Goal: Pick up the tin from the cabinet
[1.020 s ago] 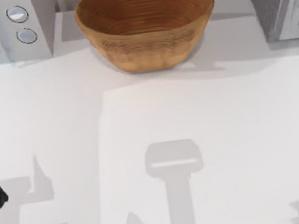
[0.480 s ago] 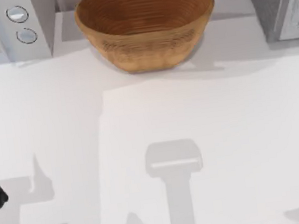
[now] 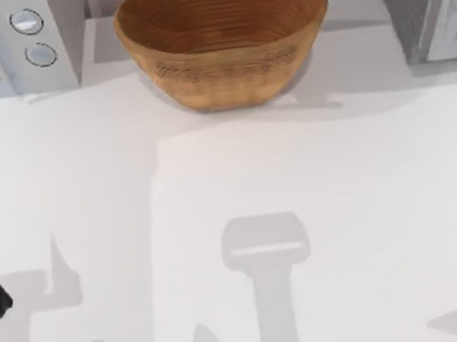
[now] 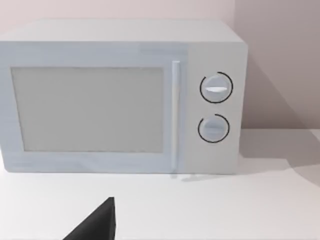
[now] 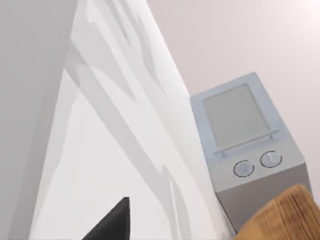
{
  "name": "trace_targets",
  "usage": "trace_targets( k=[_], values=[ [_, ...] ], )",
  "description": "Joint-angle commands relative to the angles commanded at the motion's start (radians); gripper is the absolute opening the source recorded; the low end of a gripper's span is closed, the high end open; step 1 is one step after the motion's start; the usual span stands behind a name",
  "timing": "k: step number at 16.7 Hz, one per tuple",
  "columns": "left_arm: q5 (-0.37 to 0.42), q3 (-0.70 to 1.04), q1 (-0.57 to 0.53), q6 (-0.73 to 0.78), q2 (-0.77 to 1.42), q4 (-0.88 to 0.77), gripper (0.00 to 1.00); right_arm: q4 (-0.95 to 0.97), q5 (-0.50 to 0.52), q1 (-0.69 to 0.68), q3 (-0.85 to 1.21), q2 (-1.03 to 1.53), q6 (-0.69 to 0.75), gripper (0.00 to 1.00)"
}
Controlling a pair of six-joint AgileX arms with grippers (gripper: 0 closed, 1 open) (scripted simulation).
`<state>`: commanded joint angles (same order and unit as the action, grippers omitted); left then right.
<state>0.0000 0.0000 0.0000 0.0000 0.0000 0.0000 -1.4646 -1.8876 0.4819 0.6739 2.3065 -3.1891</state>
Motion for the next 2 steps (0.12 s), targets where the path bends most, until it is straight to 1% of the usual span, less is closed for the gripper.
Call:
trace_targets(
  k=[2],
  values=[
    [0.0,0.0,0.0,0.0,0.0,0.0,1.0,0.0,0.0,0.0,0.0,0.0,0.0,1.0]
  ],
)
